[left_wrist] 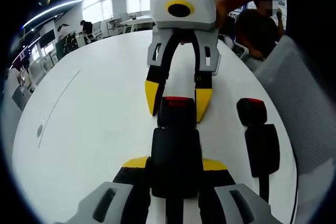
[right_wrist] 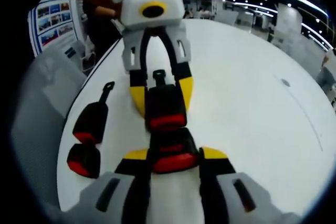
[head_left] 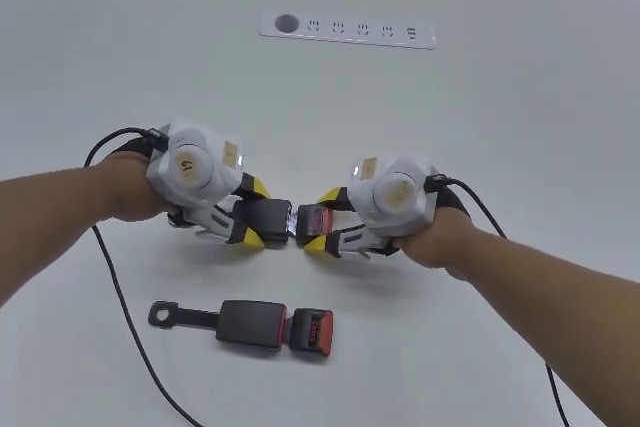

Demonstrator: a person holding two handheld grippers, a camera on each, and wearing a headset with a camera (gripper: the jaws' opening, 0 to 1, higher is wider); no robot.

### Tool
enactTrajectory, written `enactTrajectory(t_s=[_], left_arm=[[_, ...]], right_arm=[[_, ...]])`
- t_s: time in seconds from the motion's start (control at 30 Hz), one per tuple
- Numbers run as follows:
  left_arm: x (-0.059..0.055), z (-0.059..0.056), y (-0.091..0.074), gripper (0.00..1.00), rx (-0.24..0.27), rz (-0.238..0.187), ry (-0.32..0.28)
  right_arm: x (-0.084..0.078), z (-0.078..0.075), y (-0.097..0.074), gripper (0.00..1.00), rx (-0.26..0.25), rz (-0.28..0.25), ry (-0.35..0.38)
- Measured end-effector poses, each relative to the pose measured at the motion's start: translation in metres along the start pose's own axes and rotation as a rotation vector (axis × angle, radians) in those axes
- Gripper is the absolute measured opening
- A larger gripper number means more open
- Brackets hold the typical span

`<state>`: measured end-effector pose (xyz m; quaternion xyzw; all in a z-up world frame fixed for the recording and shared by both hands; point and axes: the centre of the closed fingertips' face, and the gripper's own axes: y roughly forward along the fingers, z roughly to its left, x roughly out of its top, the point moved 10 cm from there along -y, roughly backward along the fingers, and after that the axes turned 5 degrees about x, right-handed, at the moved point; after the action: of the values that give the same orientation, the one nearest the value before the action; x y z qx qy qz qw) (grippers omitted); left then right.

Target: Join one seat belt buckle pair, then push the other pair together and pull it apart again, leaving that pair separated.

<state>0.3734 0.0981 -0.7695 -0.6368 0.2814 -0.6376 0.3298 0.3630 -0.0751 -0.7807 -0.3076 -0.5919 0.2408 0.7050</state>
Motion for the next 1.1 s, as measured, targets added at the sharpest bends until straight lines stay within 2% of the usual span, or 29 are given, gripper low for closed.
enactTrajectory(t_s=[0.37,0.53,1.1], left_arm=[[-0.001,-0.001,0.000,0.35,0.010,-0.009,-0.023],[-0.001,0.000,0.000,0.35,0.007,-0.010,-0.031],[-0.001,-0.001,-0.001,0.36,0.020,-0.021,-0.044]], right_arm=[[-0.014,-0.005,-0.012,0.36,0.010,-0.014,-0.004],[-0.014,-0.005,-0.013,0.36,0.015,-0.020,-0.013],[-0.037,-0.009,-0.035,0.36,-0.003,-0.053,-0.008]])
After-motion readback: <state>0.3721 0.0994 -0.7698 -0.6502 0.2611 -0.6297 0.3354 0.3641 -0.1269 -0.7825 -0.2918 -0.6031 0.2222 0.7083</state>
